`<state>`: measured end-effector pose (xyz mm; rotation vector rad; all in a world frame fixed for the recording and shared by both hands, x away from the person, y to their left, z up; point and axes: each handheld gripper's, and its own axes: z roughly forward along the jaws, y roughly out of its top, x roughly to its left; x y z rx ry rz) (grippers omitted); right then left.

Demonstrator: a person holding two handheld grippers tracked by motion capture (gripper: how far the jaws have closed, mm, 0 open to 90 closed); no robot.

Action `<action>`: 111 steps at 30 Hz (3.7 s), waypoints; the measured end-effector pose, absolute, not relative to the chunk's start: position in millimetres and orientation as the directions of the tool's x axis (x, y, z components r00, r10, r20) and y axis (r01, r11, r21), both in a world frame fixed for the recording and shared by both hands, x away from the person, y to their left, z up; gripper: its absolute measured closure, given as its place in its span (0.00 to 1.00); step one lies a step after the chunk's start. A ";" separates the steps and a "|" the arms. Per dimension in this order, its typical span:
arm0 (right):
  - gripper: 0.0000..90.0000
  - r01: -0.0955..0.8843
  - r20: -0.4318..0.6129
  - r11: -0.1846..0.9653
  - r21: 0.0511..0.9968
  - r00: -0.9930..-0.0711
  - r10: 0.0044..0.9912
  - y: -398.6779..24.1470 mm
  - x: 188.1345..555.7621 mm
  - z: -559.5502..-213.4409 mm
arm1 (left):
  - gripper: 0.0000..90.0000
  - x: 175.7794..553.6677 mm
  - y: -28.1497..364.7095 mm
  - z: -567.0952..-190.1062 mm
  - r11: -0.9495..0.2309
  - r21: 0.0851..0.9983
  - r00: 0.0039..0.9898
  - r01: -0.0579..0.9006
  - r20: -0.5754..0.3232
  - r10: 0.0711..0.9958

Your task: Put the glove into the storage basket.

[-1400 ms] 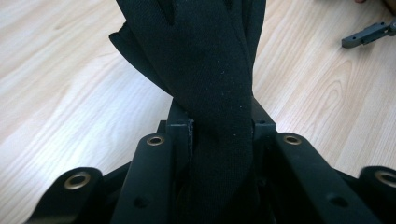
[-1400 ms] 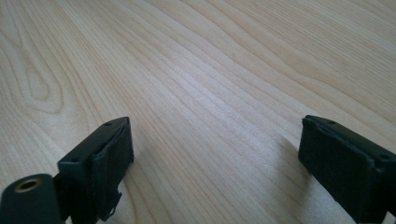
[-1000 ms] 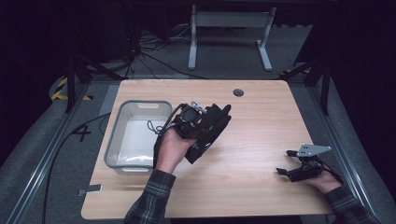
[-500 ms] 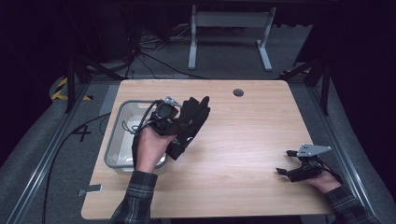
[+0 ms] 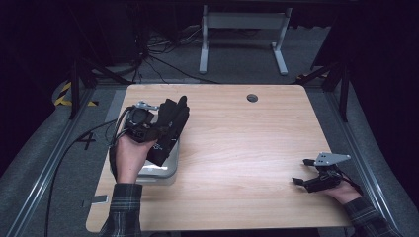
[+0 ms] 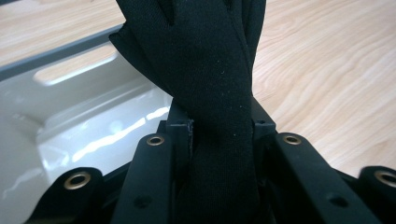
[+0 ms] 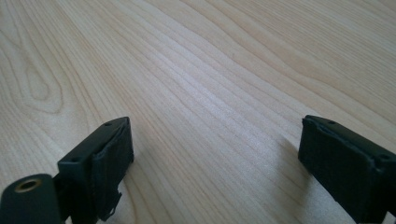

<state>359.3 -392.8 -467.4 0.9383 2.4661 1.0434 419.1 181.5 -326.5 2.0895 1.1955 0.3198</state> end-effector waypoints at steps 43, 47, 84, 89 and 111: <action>0.12 0.452 -0.023 0.522 0.724 -0.740 0.672 -392.8 359.3 -467.4 | 0.20 458.6 209.7 -415.9 -0.297 0.552 0.446 0.779 -0.155 0.882; 0.12 0.451 -0.023 0.522 0.724 -0.740 0.672 -392.8 359.3 -467.4 | 0.18 454.7 210.8 -408.4 -0.293 0.582 0.452 0.759 -0.146 0.880; 0.12 0.452 -0.023 0.522 0.724 -0.740 0.673 -392.8 359.3 -467.4 | 0.16 418.3 108.5 -361.1 -0.360 0.728 0.650 0.584 -0.155 0.744; 0.12 0.452 -0.023 0.522 0.724 -0.740 0.672 -392.8 359.3 -467.4 | 0.16 413.0 85.2 -368.7 -0.383 0.725 0.677 0.573 -0.155 0.719; 0.12 0.452 -0.023 0.522 0.724 -0.740 0.672 -392.8 359.3 -467.4 | 0.16 384.5 8.9 -410.1 -0.474 0.716 0.763 0.512 -0.126 0.634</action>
